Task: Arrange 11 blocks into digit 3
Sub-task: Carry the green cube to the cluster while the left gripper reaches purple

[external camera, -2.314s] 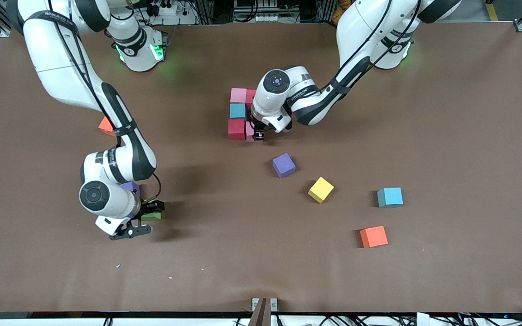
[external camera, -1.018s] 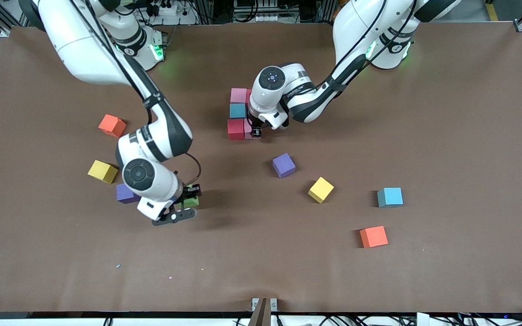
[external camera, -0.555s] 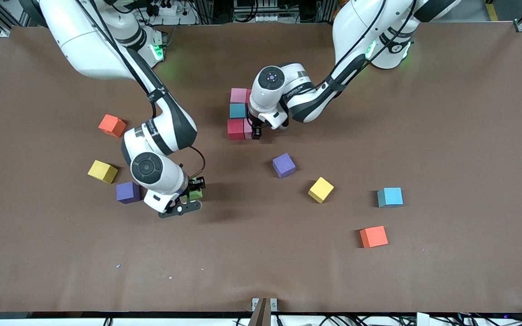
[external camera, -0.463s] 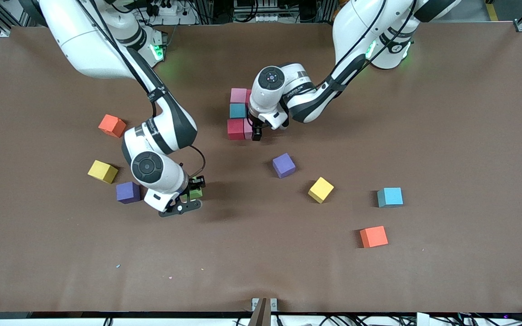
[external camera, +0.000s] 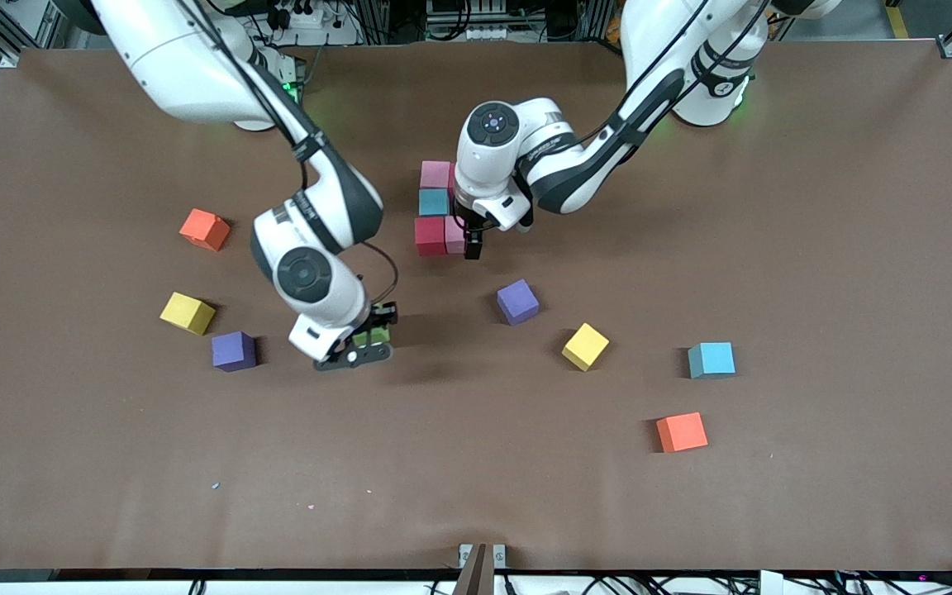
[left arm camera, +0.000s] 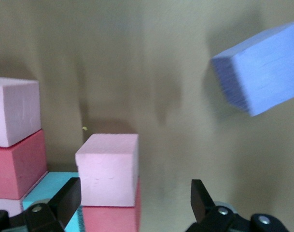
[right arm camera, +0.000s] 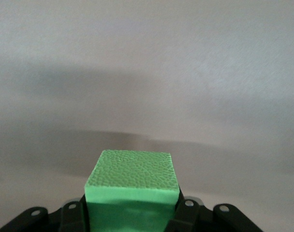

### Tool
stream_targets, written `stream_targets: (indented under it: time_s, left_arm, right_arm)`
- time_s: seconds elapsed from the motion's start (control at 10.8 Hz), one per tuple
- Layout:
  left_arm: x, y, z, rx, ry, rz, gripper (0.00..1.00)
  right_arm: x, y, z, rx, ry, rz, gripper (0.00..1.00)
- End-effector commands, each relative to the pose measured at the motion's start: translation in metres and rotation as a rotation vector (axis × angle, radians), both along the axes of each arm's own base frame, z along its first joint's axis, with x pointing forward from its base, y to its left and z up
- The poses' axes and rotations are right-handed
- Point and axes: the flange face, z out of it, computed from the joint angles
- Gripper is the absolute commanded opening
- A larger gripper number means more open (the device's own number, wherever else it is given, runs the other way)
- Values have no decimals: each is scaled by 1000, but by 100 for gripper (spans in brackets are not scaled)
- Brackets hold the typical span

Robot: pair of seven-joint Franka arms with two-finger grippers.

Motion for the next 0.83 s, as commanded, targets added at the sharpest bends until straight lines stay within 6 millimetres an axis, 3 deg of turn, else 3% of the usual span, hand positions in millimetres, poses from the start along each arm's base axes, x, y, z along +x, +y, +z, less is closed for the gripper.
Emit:
stream_targets:
  time_s: [0.0, 0.28, 0.56, 0.74]
  left_arm:
    - [13, 20, 5, 38, -27, -135, 100]
    - [50, 43, 10, 24, -62, -356, 100]
    - [87, 70, 7, 19, -89, -529, 100]
    - [103, 75, 2, 6, -101, -626, 100]
  right_arm:
    - [-31, 22, -3, -21, 3, -115, 4]
    - [-75, 70, -27, -18, -14, -210, 5]
    - [-104, 79, -52, -12, -13, -181, 5]
    - [-110, 79, -57, -13, -10, -177, 5]
